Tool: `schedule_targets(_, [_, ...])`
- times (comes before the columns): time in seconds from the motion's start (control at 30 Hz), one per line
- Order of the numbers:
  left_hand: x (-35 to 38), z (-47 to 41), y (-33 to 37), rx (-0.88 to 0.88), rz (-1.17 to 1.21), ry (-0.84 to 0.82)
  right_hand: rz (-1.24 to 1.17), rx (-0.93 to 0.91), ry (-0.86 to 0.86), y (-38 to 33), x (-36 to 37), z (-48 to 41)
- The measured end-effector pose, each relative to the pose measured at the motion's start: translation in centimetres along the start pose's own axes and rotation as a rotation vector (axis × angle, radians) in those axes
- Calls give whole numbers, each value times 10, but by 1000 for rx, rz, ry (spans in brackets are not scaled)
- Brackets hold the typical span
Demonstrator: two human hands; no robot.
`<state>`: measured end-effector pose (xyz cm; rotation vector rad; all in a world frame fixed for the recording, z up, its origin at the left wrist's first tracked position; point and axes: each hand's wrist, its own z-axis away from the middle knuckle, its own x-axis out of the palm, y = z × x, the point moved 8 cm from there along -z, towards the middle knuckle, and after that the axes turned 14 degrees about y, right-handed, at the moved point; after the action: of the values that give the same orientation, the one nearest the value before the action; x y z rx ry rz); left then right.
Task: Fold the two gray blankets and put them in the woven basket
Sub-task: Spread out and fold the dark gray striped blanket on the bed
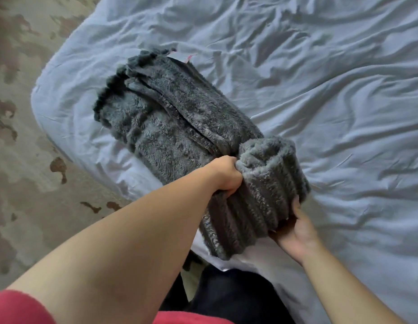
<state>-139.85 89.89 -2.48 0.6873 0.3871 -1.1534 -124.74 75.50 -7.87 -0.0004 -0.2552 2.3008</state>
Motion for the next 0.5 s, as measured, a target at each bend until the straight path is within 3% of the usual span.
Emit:
schedule_targets(0.07, [1,-8,-5,19,16,-20,-40,19,-56,12,12,-1])
schedule_targets(0.17, [-3,-24,-12,41,72,-77,65,-13,29,11,29,1])
schedule_targets(0.4, [-45,-47,-48,129,-95,-311,290,-146,578,-9,91,17])
schedule_targets(0.43, [-58,-47,-49,194,-107,-258,347,-178,698,-12,106,23])
schedule_targets(0.5, [-90,-46,-57,229,-35,-1,476,-226,952,-21,136,42])
